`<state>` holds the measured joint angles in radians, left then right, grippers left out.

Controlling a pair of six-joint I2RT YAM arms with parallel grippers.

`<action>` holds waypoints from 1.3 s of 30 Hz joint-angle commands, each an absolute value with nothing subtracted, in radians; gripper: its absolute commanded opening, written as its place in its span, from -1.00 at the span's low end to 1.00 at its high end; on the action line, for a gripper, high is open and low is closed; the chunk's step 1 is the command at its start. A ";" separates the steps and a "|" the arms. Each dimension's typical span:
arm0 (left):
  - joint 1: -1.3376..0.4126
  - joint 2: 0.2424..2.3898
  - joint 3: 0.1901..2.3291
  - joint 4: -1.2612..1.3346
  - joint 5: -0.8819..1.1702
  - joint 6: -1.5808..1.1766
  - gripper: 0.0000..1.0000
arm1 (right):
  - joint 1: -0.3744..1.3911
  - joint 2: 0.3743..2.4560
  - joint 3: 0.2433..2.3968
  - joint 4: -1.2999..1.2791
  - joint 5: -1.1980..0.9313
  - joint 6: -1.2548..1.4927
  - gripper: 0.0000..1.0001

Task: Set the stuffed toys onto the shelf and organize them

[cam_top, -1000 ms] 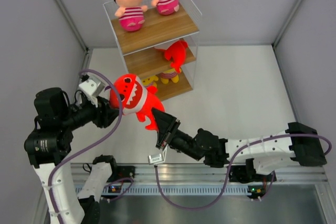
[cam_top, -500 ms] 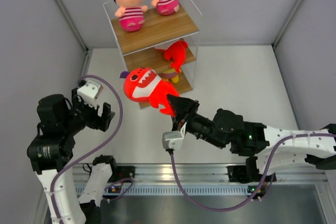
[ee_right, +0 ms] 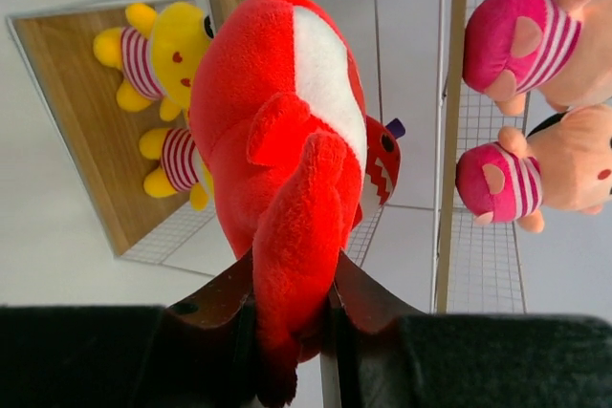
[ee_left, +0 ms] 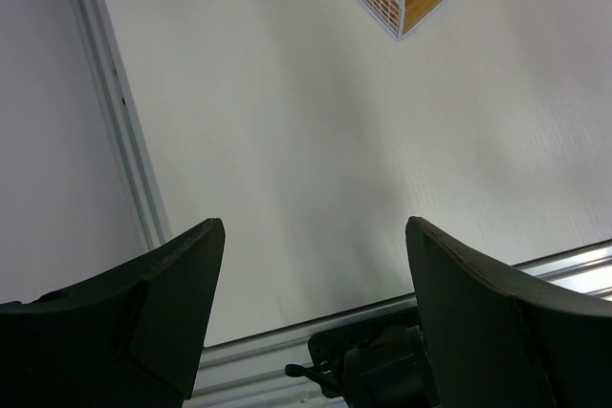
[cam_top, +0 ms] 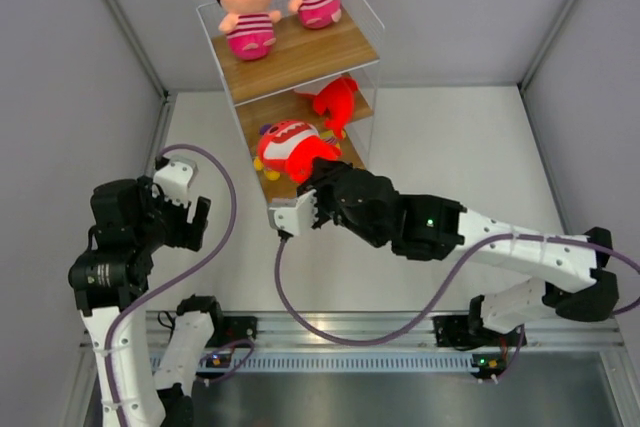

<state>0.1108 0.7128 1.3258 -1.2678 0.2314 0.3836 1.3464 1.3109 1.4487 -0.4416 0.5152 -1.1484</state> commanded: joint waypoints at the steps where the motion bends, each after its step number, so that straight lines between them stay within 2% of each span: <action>1: 0.117 0.701 1.312 -1.203 0.210 0.380 0.65 | 1.295 1.411 1.552 -0.384 0.604 -1.127 -0.99; 7: 0.117 0.690 1.301 -1.201 0.209 0.399 0.66 | 1.243 1.538 1.600 -0.203 0.609 -1.163 -1.00; 13: 0.117 0.686 1.289 -1.203 0.212 0.403 0.66 | 1.215 1.657 1.660 -0.009 0.730 -1.215 -1.00; 21: 0.115 0.690 1.281 -1.201 0.215 0.416 0.65 | 1.218 1.634 1.620 0.188 0.716 -1.229 -1.00; 25: 0.115 0.692 1.275 -1.200 0.216 0.417 0.65 | 1.218 1.650 1.591 0.161 0.649 -1.216 -1.00; 33: 0.115 0.690 1.278 -1.200 0.207 0.420 0.65 | 1.197 1.821 1.620 0.202 0.730 -1.299 -1.00; 39: 0.114 0.684 1.269 -1.198 0.213 0.422 0.66 | 1.152 1.809 1.550 0.260 0.618 -1.233 -1.00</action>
